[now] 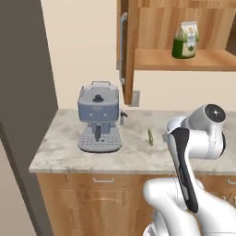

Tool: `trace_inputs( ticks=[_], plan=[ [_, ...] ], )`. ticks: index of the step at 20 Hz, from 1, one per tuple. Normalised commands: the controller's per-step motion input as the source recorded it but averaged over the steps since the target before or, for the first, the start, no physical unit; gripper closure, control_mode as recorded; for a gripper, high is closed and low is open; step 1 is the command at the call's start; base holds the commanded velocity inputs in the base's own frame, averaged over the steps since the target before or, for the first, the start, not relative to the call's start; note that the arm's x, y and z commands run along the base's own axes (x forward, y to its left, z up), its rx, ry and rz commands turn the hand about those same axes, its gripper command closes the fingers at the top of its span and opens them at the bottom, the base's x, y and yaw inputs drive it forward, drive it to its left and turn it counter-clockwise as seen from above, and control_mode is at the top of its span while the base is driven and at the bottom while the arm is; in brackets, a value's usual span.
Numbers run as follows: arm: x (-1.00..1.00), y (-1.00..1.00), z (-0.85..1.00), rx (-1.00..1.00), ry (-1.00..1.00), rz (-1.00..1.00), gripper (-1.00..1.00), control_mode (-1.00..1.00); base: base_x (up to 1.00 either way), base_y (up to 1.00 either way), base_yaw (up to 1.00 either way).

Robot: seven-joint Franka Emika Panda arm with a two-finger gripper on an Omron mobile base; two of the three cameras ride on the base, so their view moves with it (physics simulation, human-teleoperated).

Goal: Pick the egg and butter from the fridge and place them by the bowl for mixing.

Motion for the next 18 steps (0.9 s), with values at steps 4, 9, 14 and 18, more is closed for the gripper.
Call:
trace_inputs(
  ticks=[4, 9, 14, 18],
  plan=[
    [0.00, 0.00, 0.00, 0.00, 0.00, 0.00, 1.00, 1.00, 0.49, 0.00, -0.40],
    [0.00, 0.00, 0.00, 0.00, 0.00, 0.00, 1.00, 1.00, 0.03, 0.19, -0.37],
    [0.00, 0.00, 0.00, 0.00, 0.00, 0.00, 1.00, 1.00, 0.32, 0.19, -0.46],
    [0.00, 0.00, 0.00, 0.00, 0.00, 0.00, 1.00, 1.00, 0.11, 0.12, -0.15]
  ],
)
